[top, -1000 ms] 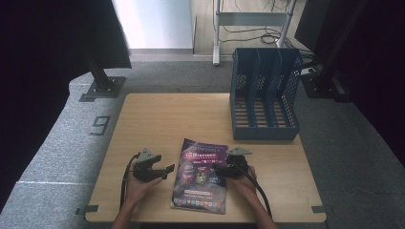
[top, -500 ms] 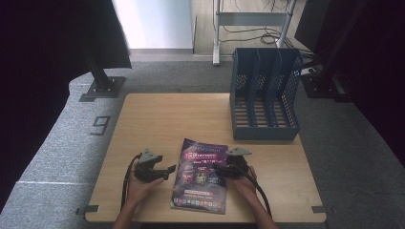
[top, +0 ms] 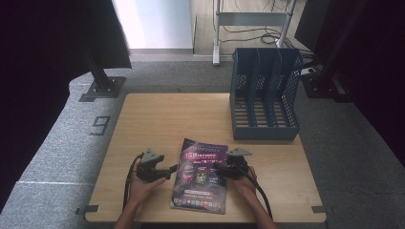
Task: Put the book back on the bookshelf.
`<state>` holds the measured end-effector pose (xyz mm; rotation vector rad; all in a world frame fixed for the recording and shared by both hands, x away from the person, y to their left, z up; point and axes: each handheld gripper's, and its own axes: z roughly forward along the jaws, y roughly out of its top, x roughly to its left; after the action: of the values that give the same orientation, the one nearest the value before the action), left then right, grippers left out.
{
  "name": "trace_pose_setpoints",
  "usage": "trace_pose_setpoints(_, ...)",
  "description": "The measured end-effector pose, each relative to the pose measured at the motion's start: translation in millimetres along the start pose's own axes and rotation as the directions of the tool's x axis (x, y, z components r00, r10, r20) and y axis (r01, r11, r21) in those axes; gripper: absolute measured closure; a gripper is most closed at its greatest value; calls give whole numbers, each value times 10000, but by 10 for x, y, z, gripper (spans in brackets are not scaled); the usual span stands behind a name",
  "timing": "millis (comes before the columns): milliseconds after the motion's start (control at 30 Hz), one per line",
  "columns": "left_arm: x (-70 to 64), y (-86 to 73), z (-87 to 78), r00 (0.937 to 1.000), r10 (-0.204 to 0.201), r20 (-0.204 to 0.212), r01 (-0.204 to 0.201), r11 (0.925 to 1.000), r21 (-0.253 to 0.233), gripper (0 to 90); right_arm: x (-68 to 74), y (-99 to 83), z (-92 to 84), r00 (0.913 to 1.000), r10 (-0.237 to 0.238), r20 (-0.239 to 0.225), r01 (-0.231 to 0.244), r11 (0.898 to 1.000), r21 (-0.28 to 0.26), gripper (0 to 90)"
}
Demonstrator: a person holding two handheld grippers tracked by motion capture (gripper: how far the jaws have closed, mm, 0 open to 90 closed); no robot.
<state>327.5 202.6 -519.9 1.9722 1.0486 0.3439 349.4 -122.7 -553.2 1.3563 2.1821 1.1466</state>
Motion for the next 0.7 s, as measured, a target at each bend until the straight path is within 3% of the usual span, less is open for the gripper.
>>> trace_pose_setpoints(200, -22, 64, 84, 9999, 12, -155, -12, 10000, 40, 253, -3, 0, 0, 10000, -19, -15, 19, 10000, 10, 296)
trace_pose_setpoints(500, -94, 219, 307, 9999, 107, 51, -109, 9994, 325, 254, -6, 1, 1, 10000, -41, -34, 41, 10000, 16, 295)
trace_pose_setpoints(700, -96, 188, 362, 10000, 46, 83, -49, 9990, 448, 253, -5, 1, 1, 10000, -49, -30, 49, 10000, 16, 295)
